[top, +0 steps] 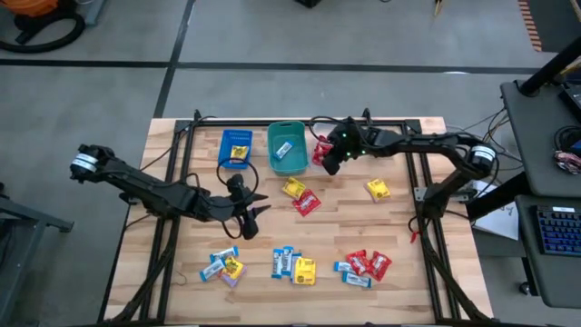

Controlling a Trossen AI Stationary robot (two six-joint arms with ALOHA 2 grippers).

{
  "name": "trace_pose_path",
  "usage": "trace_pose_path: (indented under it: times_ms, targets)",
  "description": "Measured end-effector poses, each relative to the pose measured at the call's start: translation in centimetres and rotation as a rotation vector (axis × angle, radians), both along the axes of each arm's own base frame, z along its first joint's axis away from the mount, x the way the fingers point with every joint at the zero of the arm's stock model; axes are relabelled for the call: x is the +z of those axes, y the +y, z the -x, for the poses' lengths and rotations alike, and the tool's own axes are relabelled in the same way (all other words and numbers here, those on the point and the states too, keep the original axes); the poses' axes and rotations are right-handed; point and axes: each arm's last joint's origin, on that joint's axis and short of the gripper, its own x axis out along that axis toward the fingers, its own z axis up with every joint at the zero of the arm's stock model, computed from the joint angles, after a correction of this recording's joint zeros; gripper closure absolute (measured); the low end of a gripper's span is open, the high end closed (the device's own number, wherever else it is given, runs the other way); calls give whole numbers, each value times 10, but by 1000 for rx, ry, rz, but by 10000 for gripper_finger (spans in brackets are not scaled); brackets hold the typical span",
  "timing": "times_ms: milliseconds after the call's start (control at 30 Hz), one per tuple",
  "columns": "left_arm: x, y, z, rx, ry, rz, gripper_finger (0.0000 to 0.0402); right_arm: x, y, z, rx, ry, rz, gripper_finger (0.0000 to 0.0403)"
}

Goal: Sort candy
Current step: Put the red candy into the transparent bin, then put the yellow candy into the blue bin

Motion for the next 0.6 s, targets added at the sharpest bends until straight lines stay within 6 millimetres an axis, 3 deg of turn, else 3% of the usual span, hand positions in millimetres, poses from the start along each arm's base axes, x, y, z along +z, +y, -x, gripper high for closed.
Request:
trace_pose_path:
  times_ms: [333, 600]
  targets:
    - [-2, 0, 1, 13, 13, 21, 280, 3, -2, 2, -100, 26, 53, 280]
    - [-11, 3, 9, 116, 157, 124, 280, 28, 9, 7, -105, -52, 84, 233]
